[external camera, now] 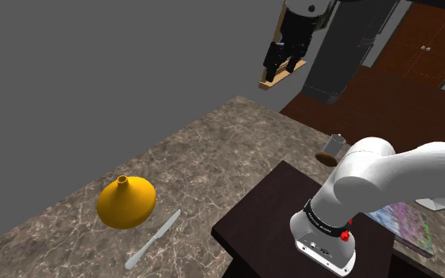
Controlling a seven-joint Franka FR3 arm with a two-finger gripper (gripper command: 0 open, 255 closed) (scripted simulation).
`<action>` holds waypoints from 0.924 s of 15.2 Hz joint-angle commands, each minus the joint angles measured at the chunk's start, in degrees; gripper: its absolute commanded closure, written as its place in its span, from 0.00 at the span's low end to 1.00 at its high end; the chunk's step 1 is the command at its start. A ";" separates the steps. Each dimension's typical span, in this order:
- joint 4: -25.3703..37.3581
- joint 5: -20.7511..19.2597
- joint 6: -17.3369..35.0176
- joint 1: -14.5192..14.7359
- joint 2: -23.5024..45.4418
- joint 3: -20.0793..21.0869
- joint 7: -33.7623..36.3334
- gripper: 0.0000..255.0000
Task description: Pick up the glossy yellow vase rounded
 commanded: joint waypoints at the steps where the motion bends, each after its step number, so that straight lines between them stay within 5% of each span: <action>1: 0.00 0.00 0.00 0.00 0.00 0.00 0.00 0.00; 14: -2.60 7.29 15.84 2.93 15.43 11.24 13.99 0.00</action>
